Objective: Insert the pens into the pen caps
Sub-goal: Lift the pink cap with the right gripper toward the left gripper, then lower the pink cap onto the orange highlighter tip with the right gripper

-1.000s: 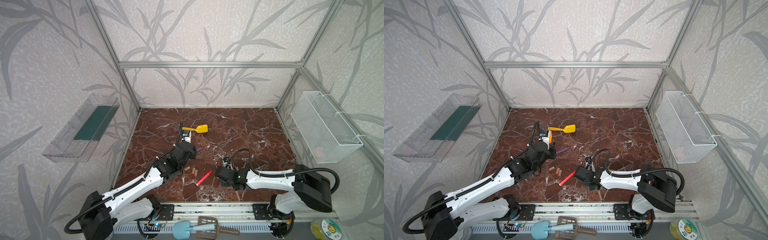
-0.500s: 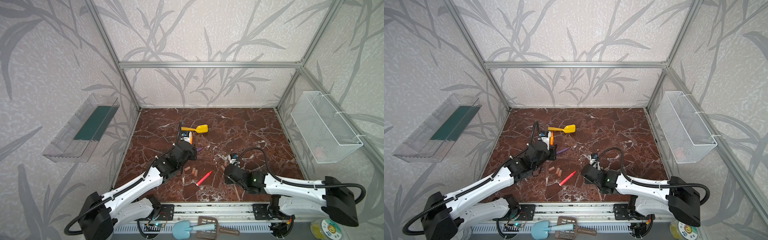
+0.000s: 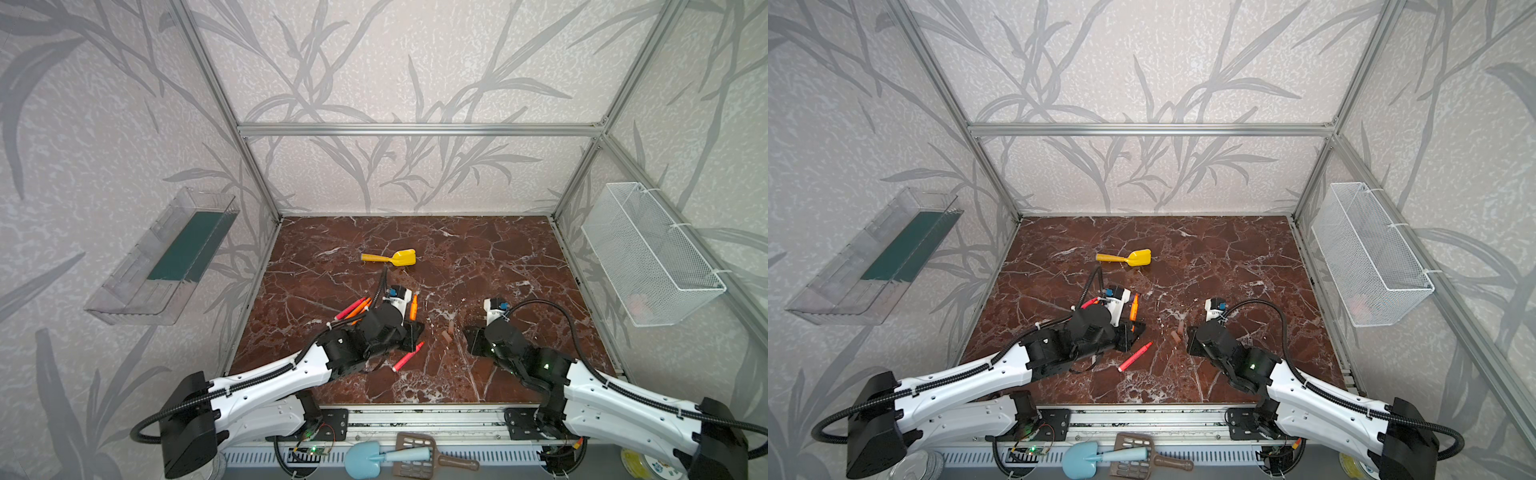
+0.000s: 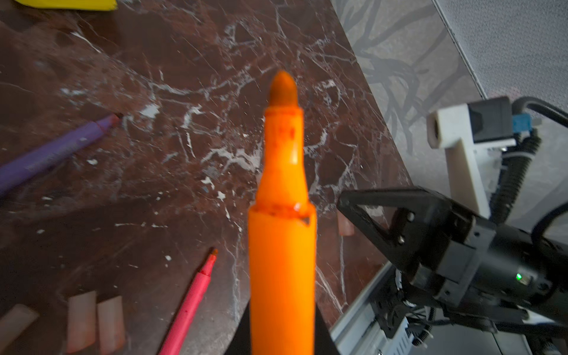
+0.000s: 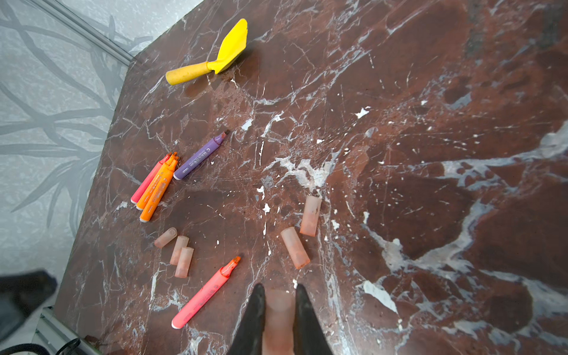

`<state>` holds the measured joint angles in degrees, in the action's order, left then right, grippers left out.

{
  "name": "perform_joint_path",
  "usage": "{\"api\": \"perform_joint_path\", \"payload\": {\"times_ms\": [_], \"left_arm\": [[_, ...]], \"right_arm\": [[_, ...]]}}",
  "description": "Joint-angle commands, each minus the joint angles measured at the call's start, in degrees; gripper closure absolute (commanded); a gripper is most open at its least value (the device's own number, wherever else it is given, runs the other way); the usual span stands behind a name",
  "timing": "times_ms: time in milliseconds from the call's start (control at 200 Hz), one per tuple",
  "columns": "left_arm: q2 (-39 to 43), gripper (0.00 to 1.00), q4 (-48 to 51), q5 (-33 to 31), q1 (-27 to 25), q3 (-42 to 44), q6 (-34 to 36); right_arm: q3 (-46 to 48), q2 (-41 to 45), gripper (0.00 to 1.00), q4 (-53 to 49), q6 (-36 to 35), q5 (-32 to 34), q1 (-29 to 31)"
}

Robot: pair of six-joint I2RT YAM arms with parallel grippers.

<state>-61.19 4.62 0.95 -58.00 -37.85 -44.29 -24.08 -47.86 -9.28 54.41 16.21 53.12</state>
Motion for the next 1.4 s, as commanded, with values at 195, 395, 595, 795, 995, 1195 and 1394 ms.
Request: {"api": "perform_joint_path", "payload": {"times_ms": [195,395,595,795,995,1195,1394], "left_arm": [[-2.5,1.00,-14.9,-1.6,-7.2,5.5,-6.9],[-5.9,1.00,-19.2,-3.0,-11.5,5.1,-7.3],[-7.5,1.00,-20.8,-4.8,-14.2,4.4,-6.9],[-8.9,1.00,-21.5,-5.3,-15.5,3.5,-6.6],[-9.1,1.00,-22.5,-5.6,-15.9,3.7,-6.6],[-9.1,1.00,-23.6,-5.3,-16.1,3.7,-6.5],[-9.1,1.00,-23.5,-5.5,-16.2,3.7,-6.2]], "right_arm": [[1.6,3.2,0.88,8.7,3.5,-1.0,-0.5],[4.0,8.0,0.88,17.8,5.2,-2.0,-0.5],[3.7,10.6,0.88,20.4,5.4,-3.3,-0.5],[4.5,12.1,0.88,23.2,6.0,-2.9,-0.5],[4.3,10.8,0.88,25.9,6.8,-2.9,-0.5],[2.7,8.4,0.90,27.8,7.1,-4.3,-0.5],[1.7,5.6,0.91,29.9,7.8,-6.0,-0.5]]}}
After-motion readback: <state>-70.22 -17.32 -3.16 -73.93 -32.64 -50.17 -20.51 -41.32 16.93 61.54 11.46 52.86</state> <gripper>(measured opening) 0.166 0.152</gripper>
